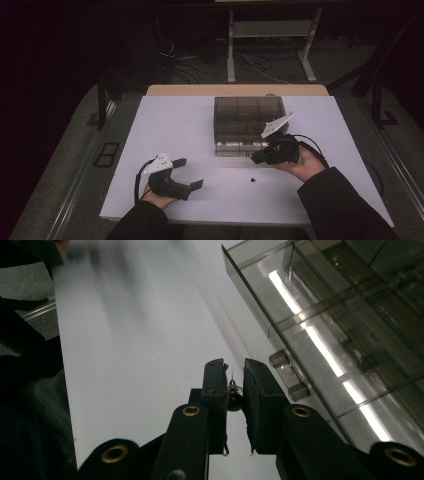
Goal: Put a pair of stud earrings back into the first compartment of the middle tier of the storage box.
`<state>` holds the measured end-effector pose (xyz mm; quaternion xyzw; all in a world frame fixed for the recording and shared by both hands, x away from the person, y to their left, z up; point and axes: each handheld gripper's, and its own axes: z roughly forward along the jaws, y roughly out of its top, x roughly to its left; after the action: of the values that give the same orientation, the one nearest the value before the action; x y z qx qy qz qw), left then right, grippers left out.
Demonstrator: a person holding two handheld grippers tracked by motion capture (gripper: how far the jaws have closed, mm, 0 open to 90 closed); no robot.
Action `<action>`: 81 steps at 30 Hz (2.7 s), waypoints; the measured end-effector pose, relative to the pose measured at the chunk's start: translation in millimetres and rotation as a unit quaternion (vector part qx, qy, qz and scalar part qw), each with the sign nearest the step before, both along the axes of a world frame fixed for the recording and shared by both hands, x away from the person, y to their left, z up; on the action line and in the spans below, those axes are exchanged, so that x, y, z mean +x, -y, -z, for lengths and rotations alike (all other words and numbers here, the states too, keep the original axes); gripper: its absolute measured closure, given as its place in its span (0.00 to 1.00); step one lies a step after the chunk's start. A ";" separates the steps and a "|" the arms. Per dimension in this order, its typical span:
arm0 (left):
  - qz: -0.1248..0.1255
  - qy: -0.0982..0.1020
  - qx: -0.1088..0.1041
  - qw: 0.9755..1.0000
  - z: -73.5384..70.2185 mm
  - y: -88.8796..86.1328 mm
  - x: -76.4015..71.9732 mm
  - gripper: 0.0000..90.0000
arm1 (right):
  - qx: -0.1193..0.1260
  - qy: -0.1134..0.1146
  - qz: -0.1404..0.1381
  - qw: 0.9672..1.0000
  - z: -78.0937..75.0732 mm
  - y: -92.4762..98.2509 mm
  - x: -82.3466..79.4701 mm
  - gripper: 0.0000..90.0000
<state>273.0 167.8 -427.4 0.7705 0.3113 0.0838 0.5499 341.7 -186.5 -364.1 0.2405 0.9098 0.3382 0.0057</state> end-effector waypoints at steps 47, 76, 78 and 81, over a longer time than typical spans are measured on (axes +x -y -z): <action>0.008 0.009 -0.001 1.000 -1.1 1.9 1.2 0.00 | 0.020 0.021 -0.026 0.999 -15.6 -69.9 58.9 0.88; 0.014 0.012 0.005 1.000 -1.1 3.6 1.4 0.00 | -0.008 0.013 -0.011 1.000 13.3 -79.1 73.1 0.76; 0.013 0.011 0.003 1.000 -1.1 3.9 1.2 0.00 | -0.006 0.018 -0.011 1.000 10.4 -77.8 71.3 0.73; 0.013 0.011 0.004 1.000 -1.0 3.9 1.2 0.00 | -0.004 0.019 -0.010 1.000 6.7 -76.1 69.5 0.70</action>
<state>274.3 163.9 -426.4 0.7758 0.2947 0.0865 0.5511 411.3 -110.4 -370.8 0.2250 0.9132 0.3392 0.0205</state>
